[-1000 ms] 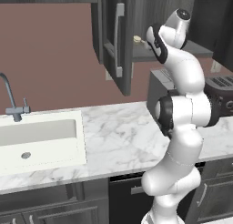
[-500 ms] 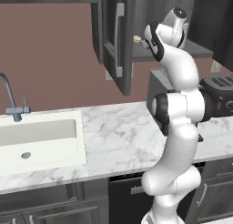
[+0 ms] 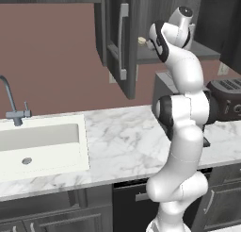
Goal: Locate and retrieve the dish brush and soap dispenser from the cabinet. Place them next to the sink.
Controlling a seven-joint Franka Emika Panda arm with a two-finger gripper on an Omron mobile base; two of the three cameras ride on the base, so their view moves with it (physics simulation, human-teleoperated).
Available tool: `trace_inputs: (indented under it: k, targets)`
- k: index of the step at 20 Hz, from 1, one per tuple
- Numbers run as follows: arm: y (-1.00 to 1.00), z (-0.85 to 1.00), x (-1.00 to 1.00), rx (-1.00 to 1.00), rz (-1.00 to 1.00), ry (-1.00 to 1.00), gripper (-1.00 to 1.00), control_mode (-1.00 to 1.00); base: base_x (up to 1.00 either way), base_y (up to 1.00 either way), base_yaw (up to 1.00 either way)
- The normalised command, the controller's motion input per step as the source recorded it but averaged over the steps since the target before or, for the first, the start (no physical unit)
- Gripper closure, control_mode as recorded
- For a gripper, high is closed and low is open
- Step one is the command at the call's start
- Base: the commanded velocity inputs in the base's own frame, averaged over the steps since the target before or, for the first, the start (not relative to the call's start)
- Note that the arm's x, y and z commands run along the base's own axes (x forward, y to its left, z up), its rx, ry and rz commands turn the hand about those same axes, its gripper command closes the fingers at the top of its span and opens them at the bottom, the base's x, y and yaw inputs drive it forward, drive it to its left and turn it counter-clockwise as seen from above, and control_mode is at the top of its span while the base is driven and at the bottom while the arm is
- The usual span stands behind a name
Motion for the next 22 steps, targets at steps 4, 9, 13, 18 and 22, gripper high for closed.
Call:
trace_inputs:
  k: [4, 9, 13, 18, 22]
  targets:
    - [0.05, -0.15, 0.00, 0.00, 0.00, 0.00, -1.00, -1.00, 0.00, 0.00, 0.00]
    - [0.09, -0.12, 0.00, 0.00, 0.00, 0.00, -1.00, -1.00, 0.00, 0.00, 0.00]
    - [0.11, -0.17, 0.01, 0.00, 0.00, 0.00, 1.00, -1.00, 0.00, 0.00, 0.00]
    - [0.12, -0.20, 0.01, 0.01, 0.00, 0.00, 1.00, -1.00, 0.00, 0.00, 0.00]
    - [0.11, -0.19, 0.00, 0.01, 0.00, 0.00, 1.00, -1.00, 0.00, 0.00, 0.00]
